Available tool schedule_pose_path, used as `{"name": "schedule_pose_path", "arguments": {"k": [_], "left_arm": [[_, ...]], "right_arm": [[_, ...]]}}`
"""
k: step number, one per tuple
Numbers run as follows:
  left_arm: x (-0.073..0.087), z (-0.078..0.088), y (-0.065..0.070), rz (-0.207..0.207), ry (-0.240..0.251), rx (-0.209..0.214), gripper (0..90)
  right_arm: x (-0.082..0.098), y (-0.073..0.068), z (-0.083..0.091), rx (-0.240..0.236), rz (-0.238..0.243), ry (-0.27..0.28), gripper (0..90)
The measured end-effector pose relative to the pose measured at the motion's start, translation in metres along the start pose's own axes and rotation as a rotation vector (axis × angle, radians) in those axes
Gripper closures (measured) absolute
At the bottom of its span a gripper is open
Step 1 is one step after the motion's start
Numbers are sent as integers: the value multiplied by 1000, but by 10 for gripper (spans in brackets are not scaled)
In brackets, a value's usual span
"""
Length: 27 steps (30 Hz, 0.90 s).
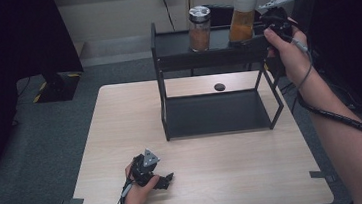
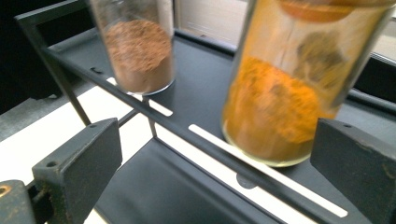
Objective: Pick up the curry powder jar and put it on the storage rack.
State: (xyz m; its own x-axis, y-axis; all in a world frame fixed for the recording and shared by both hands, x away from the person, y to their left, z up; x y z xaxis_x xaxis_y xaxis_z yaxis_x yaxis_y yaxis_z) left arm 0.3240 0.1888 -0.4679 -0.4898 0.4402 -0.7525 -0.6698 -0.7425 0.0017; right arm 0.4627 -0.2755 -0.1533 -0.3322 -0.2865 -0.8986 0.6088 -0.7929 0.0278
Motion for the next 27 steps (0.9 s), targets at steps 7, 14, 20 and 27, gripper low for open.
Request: {"name": "schedule_pose_path", "arguments": {"k": [7, 14, 20, 27], "left_arm": [[0, 0, 0, 1, 1, 0, 0], [0, 0, 0, 1, 1, 0, 0], [0, 0, 0, 1, 1, 0, 0], [0, 0, 0, 1, 2, 0, 0]], "right_arm": [[15, -4, 3, -24, -4, 13, 15], [33, -7, 4, -41, -13, 20, 15], [49, -11, 1, -65, -15, 13, 15], [67, -14, -3, -93, -22, 15, 15]]}}
Point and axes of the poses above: each handheld gripper's, and its own axes: z roughly backward along the jaws, x roughly out of its underside, y roughly to its right, the point moved 7 cm from there along -z, roughly forward along the jaws, and after that the axes turned 2 degrees about y, right-handed, at the moved point
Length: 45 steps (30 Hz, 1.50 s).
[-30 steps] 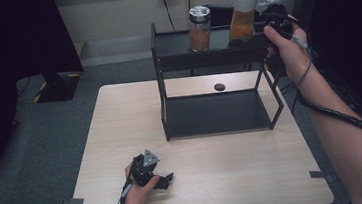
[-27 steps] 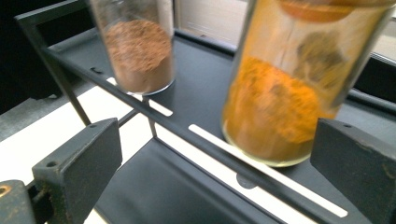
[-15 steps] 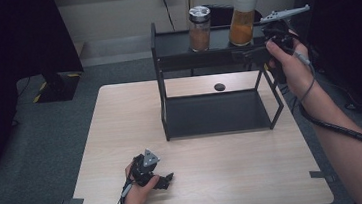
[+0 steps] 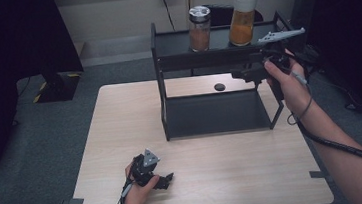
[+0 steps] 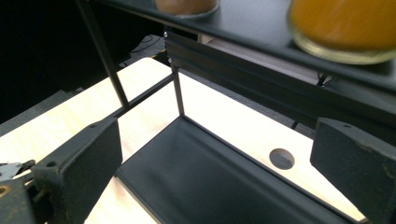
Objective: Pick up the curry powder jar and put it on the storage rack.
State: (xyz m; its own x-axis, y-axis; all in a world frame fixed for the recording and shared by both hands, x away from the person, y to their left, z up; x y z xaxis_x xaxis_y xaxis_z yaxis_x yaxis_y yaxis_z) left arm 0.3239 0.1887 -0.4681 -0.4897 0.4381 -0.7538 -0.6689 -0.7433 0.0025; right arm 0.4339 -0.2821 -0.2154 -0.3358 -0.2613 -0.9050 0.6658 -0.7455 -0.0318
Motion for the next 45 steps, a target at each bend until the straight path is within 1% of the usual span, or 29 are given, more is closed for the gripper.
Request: {"name": "schedule_pose_path", "arguments": {"k": [4, 5, 7, 8, 14, 19, 23, 26, 34, 37, 40, 45], "left_arm": [[0, 0, 0, 0, 0, 0, 0], [0, 0, 0, 0, 0, 0, 0], [0, 0, 0, 0, -1, 0, 0], [0, 0, 0, 0, 0, 0, 0], [0, 0, 0, -1, -1, 0, 0], [0, 0, 0, -1, 0, 0, 0], [0, 0, 0, -2, -1, 0, 0], [0, 0, 0, -1, -1, 0, 0], [0, 0, 0, -1, -1, 0, 0], [0, 0, 0, -1, -1, 0, 0], [0, 0, 0, -1, -1, 0, 0], [0, 0, 0, -1, -1, 0, 0]], "right_arm": [[11, -2, -1, -22, -6, -1, 15], [13, -2, -2, -26, -1, -5, 15], [20, -4, -4, -29, -2, -6, 15], [23, -3, -4, -38, -5, -6, 15], [46, -5, -8, -61, -24, 0, 15], [61, -8, -11, -75, -22, -12, 15], [71, -10, -11, -95, -22, -14, 15], [78, -13, -12, -100, -13, -19, 15], [100, -19, -15, -130, -16, -24, 15], [108, -18, -16, -146, -18, -18, 15], [117, -17, -16, -150, -32, -18, 14], [131, -15, -15, -161, -39, -20, 13]]}}
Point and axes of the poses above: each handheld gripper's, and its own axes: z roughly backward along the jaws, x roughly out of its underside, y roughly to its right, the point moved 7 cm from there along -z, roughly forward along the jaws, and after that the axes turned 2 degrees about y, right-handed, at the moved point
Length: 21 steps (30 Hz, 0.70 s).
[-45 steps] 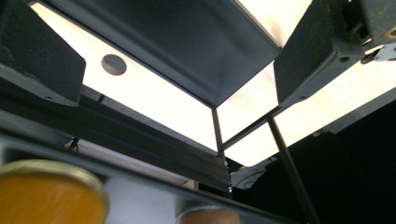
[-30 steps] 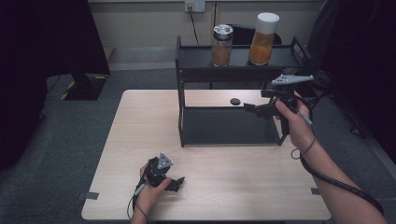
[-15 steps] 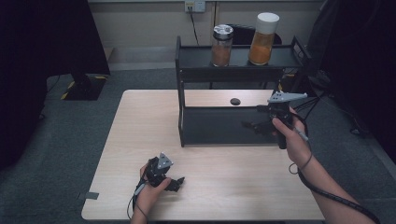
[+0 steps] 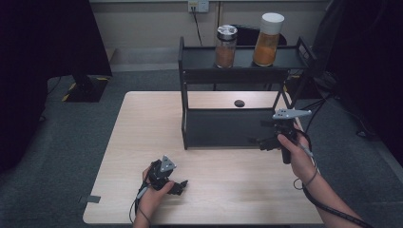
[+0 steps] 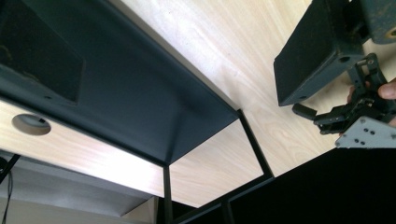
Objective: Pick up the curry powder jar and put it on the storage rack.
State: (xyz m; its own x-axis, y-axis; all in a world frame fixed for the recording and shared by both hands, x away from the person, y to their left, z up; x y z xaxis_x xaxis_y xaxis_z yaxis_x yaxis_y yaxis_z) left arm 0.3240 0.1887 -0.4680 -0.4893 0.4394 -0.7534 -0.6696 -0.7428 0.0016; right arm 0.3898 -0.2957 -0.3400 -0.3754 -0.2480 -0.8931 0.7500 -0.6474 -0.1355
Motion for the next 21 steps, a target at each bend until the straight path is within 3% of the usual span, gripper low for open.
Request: {"name": "schedule_pose_path", "arguments": {"k": [8, 21], "left_arm": [[0, 0, 0, 0, 0, 0, 0], [0, 0, 0, 0, 0, 0, 0]], "right_arm": [[21, 2, 1, 0, -11, -22, 13], [57, -2, -6, 27, 45, -108, 13]]}}
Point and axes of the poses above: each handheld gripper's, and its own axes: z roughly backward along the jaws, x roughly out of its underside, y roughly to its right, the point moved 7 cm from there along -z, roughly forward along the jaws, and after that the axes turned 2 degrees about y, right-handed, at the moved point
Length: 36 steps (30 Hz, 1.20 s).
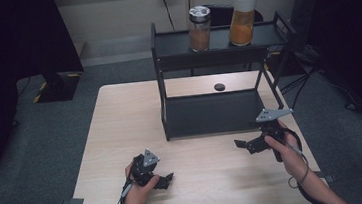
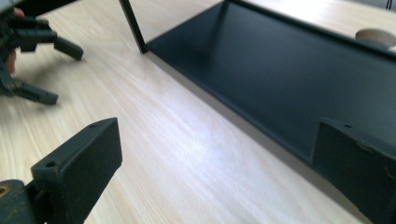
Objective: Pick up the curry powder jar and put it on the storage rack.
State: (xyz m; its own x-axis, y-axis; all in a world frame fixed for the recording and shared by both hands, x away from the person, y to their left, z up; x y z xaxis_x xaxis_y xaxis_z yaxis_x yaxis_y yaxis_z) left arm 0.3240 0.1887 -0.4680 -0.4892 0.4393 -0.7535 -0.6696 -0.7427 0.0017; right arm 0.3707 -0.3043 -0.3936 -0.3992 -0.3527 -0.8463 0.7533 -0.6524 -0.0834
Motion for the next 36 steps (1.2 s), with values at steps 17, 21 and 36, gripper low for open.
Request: {"name": "schedule_pose_path", "arguments": {"k": [17, 21, 36], "left_arm": [[0, 0, 0, 0, 0, 0, 0], [0, 0, 0, 0, 0, 0, 0], [0, 0, 0, 0, 0, 0, 0]], "right_arm": [[38, -7, -3, 21, 56, -87, 14], [48, -7, 1, 32, 65, -103, 14], [72, -16, 1, 61, 139, -192, 15]]}}
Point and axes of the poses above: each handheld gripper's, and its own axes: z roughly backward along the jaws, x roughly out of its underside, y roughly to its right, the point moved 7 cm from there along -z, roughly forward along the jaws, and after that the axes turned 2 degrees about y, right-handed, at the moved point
